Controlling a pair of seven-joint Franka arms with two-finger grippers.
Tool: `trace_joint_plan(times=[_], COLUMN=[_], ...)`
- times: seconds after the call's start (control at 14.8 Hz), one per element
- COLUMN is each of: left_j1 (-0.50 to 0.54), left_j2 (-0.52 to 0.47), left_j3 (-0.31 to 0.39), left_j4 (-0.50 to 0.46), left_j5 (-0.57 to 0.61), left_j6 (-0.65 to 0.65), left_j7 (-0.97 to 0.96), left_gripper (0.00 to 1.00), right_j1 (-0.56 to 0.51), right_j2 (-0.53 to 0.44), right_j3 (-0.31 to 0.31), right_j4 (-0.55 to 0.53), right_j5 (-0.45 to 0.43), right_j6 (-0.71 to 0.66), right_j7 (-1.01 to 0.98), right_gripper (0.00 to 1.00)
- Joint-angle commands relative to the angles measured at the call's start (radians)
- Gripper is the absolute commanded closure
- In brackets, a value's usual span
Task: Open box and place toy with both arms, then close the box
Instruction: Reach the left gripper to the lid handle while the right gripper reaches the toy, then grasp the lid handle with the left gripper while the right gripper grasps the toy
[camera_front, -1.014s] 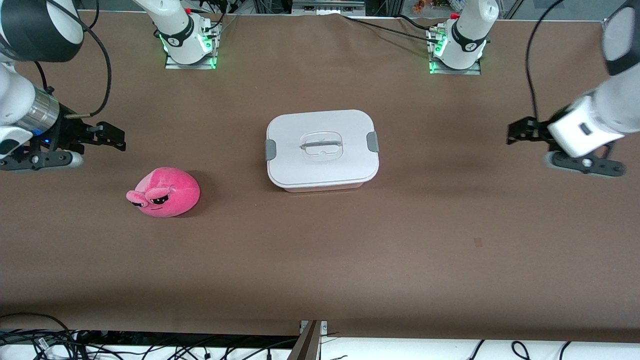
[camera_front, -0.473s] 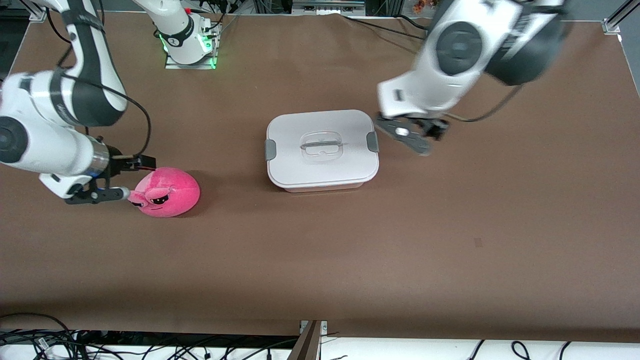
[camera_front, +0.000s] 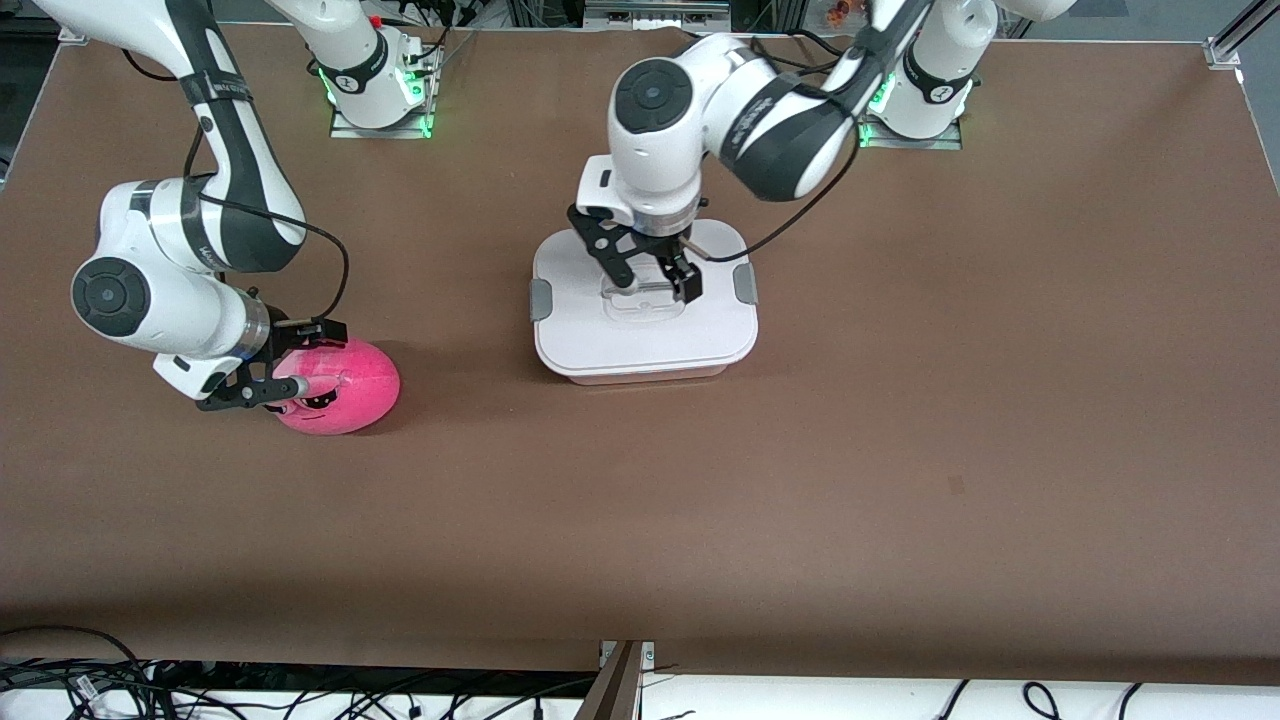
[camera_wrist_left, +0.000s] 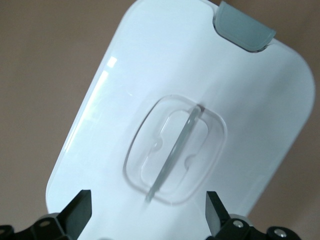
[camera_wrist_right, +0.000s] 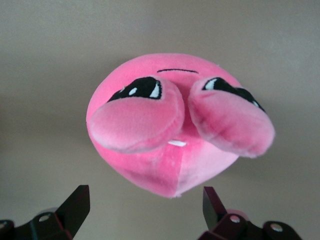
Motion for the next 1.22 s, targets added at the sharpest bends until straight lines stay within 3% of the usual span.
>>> trace_joint_plan(times=[0.0, 0.34, 0.54, 1.01, 1.08, 1.15], left_j1=[-0.009, -0.061, -0.084, -0.091, -0.091, -0.091], left_j2=[0.041, 0.058, 0.070, 0.084, 0.081, 0.078], left_j3=[0.013, 0.013, 0.013, 0.013, 0.013, 0.013], left_j4=[0.034, 0.023, 0.016, 0.000, 0.000, 0.000], left_j5=[0.053, 0.077, 0.082, 0.083, 0.082, 0.082], left_j6=[0.068, 0.084, 0.084, 0.075, 0.072, 0.069], left_j7=[0.171, 0.256, 0.255, 0.233, 0.245, 0.246], left_gripper=[0.00, 0.00, 0.00, 0.00, 0.11, 0.48], right_j1=[-0.015, -0.028, -0.029, -0.028, -0.028, -0.028], right_j2=[-0.025, 0.019, 0.018, 0.008, 0.008, 0.007], right_j3=[0.004, -0.002, -0.002, -0.002, -0.002, -0.002], right_j4=[-0.057, -0.054, -0.054, -0.056, -0.056, -0.056], right_j5=[-0.006, -0.011, -0.011, -0.011, -0.011, -0.012], right_j6=[0.082, 0.159, 0.159, 0.142, 0.142, 0.142], right_j7=[-0.028, -0.053, -0.061, -0.067, -0.067, -0.068], right_gripper=[0.00, 0.02, 0.10, 0.69, 0.80, 0.88])
